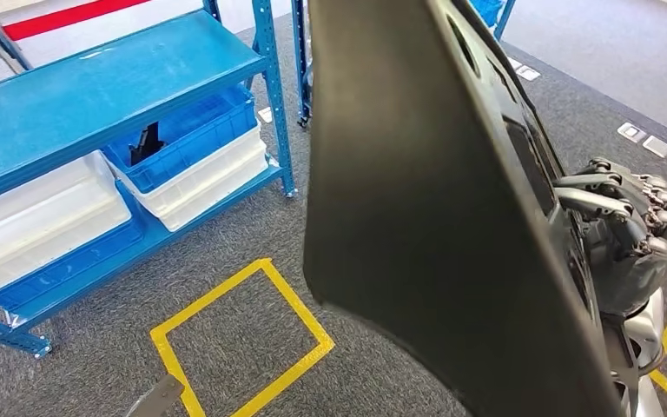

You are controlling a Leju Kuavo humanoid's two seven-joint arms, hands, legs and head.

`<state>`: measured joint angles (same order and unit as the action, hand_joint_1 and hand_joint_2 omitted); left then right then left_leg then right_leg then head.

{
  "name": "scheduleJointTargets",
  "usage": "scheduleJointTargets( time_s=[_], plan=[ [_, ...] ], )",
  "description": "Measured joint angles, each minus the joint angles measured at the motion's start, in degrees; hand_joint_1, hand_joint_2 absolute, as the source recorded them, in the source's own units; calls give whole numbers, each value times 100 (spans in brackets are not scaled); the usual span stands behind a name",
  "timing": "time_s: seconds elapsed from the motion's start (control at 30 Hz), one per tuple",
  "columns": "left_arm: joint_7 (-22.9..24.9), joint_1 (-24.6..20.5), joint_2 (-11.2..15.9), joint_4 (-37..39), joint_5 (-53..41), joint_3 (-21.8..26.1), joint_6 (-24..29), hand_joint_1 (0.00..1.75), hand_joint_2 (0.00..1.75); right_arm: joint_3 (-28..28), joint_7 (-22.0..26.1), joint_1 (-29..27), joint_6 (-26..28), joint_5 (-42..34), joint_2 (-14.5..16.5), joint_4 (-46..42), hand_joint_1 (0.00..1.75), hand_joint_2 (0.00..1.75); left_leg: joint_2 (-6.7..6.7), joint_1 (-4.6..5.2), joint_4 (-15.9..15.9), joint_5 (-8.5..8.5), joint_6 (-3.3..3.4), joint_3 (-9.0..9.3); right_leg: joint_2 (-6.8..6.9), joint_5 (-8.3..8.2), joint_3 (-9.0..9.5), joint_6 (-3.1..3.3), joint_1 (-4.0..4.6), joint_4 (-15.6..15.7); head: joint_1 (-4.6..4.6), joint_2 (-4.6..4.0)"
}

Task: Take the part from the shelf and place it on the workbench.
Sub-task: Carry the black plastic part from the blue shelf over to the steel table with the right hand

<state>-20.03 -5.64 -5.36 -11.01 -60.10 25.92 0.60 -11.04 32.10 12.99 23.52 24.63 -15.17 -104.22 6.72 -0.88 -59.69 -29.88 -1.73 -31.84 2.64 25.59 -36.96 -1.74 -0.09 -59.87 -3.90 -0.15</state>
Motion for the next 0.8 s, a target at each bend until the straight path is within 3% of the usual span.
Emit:
scheduleJointTargets(
  time_s=[0.03, 0.1, 0.17, 0.23, 0.27, 0.3, 0.33, 0.4, 0.47, 0.53, 0.6, 0.67, 0.73, 0.77, 0.8],
  plan=[
    [5, -15, -25, -1, -4, -2, -3, 0, 175, -1, -14, 12, -16, 0, 5, -2, 175, 175, -9, -10, 4, -22, -27, 20, -55, -4, 2, 33, -12, 10, 8, 0],
    [28, -43, -59, -2, -10, -4, -1, 0, 175, -2, -31, 80, -47, 1, 19, -7, 175, 175, -264, -42, -194, -186, -55, -45, -156, -10, 23, 112, -41, 30, 19, 0],
    [74, -42, -74, -1, -15, -8, 2, 0, 175, -7, -48, 145, -66, 3, 48, -10, 175, 175, -580, -41, -896, -536, -54, -377, -267, -8, 38, 172, -54, 36, 77, 0],
    [118, -25, -79, -1, -16, -8, 6, 0, 175, -17, -69, 160, -74, 4, 75, -10, 175, 175, -653, -16, -1647, -768, -48, -769, -401, -8, 41, 195, -45, 34, 138, 0],
    [129, -21, -82, -1, -16, -8, 7, 0, 175, -23, -77, 163, -76, 4, 83, -10, 175, 175, -659, -10, -1758, -728, -43, -850, -475, -9, 44, 197, -43, 32, 149, 0],
    [144, -20, -87, -1, -19, -8, 7, 0, 175, -31, -84, 168, -81, 4, 86, -10, 175, 175, -665, -12, -1619, -576, -38, -813, -550, -9, 50, 196, -46, 29, 154, 0],
    [161, -22, -93, -1, -26, -8, 5, 0, 175, -38, -91, 174, -88, 5, 88, -10, 175, 175, -706, -23, -1275, -351, -36, -674, -626, -7, 58, 192, -52, 22, 158, 0],
    [216, -20, -112, 3, -56, -12, -7, 0, 175, -49, -114, 191, -122, 15, 93, -14, 175, 175, -972, -76, -495, -9, -47, -340, -770, 3, 46, 158, -55, -15, 174, 0],
    [279, 0, -135, 12, -106, -29, -37, 0, 175, -57, -139, 202, -162, 40, 101, -28, 175, 175, -1170, -98, -167, 59, -49, -206, -903, -12, 0, 95, -58, -37, 170, 0],
    [310, 22, -162, 18, -162, -63, -68, 0, 175, -57, -158, 195, -180, 58, 104, -44, 175, 175, -1078, -79, -149, 64, -8, -203, -1009, -50, -38, 27, -72, -13, 150, 0],
    [310, 22, -186, 19, -195, -87, -86, 0, 175, -55, -189, 212, -194, 57, 104, -52, 175, 175, -929, -78, -132, 78, 64, -192, -797, 22, -116, -18, -47, -121, 102, 0],
    [309, 24, -194, 19, -202, -91, -95, 0, 175, -58, -235, 254, -233, 36, 108, -56, 175, 175, -762, -63, -123, 74, 125, -184, -457, 309, -371, -35, -25, -654, 24, 0],
    [304, 26, -196, 19, -197, -91, -102, 0, 175, -66, -300, 276, -307, 2, 115, -55, 175, 175, -586, -42, -125, 58, 155, -182, -355, 591, -708, -41, -40, -1366, -33, 0],
    [297, 21, -202, 19, -191, -91, -106, 0, 175, -73, -342, 286, -358, -25, 117, -54, 175, 175, -501, -36, -125, 48, 163, -178, -342, 609, -789, -42, -45, -1538, -56, 0],
    [290, 10, -211, 19, -186, -91, -110, 0, 175, -83, -387, 306, -415, -62, 118, -54, 175, 175, -423, -33, -126, 37, 166, -171, -328, 525, -764, -39, -47, -1492, -80, 0]
  ],
)
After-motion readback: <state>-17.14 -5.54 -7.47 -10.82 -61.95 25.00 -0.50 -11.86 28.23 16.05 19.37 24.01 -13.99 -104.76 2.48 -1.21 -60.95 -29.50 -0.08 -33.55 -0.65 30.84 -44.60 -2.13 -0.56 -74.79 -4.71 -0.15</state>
